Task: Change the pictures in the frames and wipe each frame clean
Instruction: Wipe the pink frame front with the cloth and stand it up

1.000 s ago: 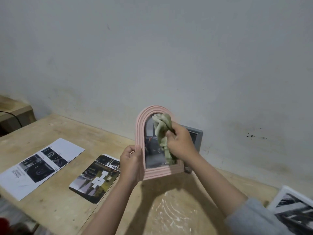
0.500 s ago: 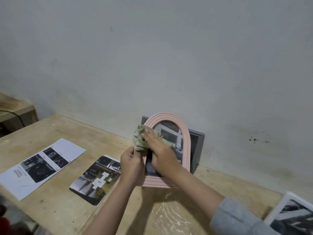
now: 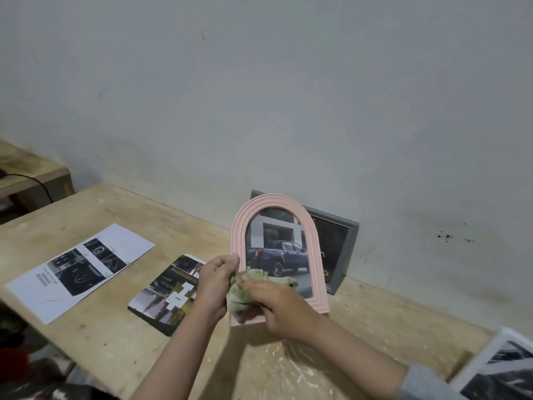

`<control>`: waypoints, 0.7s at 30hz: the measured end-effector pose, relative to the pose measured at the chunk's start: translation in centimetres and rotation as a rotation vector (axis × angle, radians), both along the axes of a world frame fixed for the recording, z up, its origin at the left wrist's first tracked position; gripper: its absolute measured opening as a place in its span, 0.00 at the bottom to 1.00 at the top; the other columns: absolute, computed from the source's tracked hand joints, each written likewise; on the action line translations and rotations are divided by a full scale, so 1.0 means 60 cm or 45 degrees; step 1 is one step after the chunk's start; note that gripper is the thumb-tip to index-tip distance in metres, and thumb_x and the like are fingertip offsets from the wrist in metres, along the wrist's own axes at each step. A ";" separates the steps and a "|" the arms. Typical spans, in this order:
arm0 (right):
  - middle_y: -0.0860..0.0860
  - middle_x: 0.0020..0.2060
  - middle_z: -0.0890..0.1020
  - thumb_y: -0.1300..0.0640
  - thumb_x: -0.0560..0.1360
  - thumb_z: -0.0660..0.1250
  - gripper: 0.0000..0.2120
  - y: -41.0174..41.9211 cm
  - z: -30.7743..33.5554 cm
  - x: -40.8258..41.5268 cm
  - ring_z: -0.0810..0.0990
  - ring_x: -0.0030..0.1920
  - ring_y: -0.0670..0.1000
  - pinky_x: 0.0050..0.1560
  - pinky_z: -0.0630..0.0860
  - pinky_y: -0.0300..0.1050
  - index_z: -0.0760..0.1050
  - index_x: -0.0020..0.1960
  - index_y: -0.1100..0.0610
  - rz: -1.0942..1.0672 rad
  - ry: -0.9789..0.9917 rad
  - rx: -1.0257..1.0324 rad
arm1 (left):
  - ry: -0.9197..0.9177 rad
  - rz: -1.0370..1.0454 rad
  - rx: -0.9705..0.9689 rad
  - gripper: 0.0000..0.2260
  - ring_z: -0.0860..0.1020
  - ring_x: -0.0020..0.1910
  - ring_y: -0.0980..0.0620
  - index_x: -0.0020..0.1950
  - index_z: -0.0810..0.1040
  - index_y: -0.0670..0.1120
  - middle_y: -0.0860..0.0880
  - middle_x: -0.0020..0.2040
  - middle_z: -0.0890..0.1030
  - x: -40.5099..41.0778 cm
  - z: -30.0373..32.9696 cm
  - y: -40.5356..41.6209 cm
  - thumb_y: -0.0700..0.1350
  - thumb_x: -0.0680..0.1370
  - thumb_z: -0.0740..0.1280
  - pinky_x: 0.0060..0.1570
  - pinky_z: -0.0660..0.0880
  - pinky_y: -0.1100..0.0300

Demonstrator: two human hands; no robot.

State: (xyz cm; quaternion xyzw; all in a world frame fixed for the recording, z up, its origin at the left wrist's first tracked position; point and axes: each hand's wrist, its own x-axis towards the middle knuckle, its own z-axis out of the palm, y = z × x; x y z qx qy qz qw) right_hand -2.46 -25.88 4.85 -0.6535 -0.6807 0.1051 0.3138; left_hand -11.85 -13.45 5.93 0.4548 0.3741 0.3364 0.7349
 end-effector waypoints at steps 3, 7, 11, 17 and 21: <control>0.53 0.68 0.73 0.69 0.70 0.60 0.25 -0.012 -0.015 -0.008 0.67 0.71 0.48 0.74 0.57 0.51 0.72 0.67 0.60 0.075 -0.052 -0.082 | 0.053 0.016 0.056 0.10 0.76 0.28 0.53 0.37 0.74 0.40 0.49 0.27 0.77 -0.007 -0.005 0.004 0.40 0.78 0.65 0.31 0.75 0.63; 0.50 0.66 0.75 0.68 0.70 0.62 0.25 -0.015 -0.028 -0.011 0.70 0.69 0.47 0.72 0.62 0.52 0.73 0.66 0.56 0.107 -0.141 -0.140 | 0.111 0.077 0.047 0.11 0.76 0.30 0.53 0.37 0.76 0.41 0.49 0.30 0.78 -0.016 -0.008 0.012 0.41 0.79 0.65 0.33 0.73 0.60; 0.55 0.61 0.79 0.65 0.68 0.59 0.24 -0.015 -0.022 -0.024 0.75 0.62 0.55 0.61 0.72 0.48 0.76 0.63 0.58 0.235 -0.259 -0.274 | 0.204 0.170 0.059 0.11 0.71 0.32 0.51 0.38 0.74 0.43 0.48 0.32 0.75 -0.035 -0.017 0.028 0.43 0.79 0.64 0.32 0.67 0.59; 0.52 0.52 0.82 0.60 0.69 0.60 0.16 0.021 -0.044 -0.022 0.78 0.53 0.54 0.49 0.76 0.47 0.77 0.56 0.55 0.196 -0.227 -0.327 | 0.268 0.352 0.119 0.06 0.73 0.38 0.49 0.46 0.77 0.42 0.47 0.38 0.77 -0.096 -0.026 0.072 0.42 0.80 0.62 0.39 0.69 0.57; 0.49 0.48 0.83 0.63 0.69 0.63 0.15 0.067 -0.064 -0.007 0.79 0.49 0.51 0.46 0.75 0.43 0.78 0.53 0.53 0.054 -0.129 -0.324 | 0.331 0.552 0.175 0.07 0.72 0.35 0.50 0.49 0.76 0.40 0.48 0.36 0.75 -0.148 -0.031 0.110 0.41 0.80 0.61 0.37 0.69 0.58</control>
